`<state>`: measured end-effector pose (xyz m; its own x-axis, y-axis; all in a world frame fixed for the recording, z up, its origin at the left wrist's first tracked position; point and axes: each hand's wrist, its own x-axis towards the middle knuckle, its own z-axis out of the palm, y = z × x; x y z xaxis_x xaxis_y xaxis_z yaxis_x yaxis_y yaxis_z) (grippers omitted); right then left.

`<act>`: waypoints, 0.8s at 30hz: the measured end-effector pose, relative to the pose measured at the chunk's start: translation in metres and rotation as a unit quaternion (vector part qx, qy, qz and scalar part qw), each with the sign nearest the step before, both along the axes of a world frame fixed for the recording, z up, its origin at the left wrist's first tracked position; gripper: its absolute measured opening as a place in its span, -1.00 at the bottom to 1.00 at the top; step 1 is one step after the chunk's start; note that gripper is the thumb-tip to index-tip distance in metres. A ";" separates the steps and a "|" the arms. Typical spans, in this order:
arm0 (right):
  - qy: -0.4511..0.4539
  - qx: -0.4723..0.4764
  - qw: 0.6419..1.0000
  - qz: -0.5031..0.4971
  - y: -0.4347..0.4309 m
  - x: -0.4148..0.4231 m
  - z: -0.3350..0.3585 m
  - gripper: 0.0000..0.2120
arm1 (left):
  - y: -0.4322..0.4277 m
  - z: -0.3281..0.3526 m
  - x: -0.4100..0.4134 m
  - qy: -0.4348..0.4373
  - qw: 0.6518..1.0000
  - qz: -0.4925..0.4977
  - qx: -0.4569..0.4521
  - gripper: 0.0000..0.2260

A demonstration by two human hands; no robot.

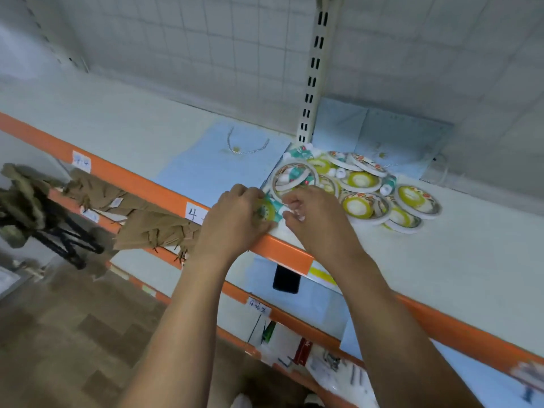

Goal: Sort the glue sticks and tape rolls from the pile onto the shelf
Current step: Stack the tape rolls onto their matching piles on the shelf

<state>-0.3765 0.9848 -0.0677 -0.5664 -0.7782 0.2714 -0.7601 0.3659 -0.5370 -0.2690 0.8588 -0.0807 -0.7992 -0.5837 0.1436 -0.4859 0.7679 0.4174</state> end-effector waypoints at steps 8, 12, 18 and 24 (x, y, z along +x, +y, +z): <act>0.047 0.031 0.996 -0.065 -0.030 0.020 -0.010 -0.74 | -0.038 0.008 0.009 0.027 0.998 -0.055 0.030 -0.50; 0.114 0.109 0.983 -0.093 -0.040 0.024 -0.018 -0.73 | -0.046 0.007 0.010 0.023 0.996 -0.077 0.035 -0.51; 0.042 0.073 0.987 -0.139 -0.041 0.030 -0.013 -0.76 | -0.050 0.002 0.006 0.023 0.994 -0.098 0.042 -0.51; 0.015 0.097 0.985 -0.143 -0.039 0.029 -0.008 -0.72 | -0.049 -0.002 0.001 0.033 0.992 -0.115 0.042 -0.51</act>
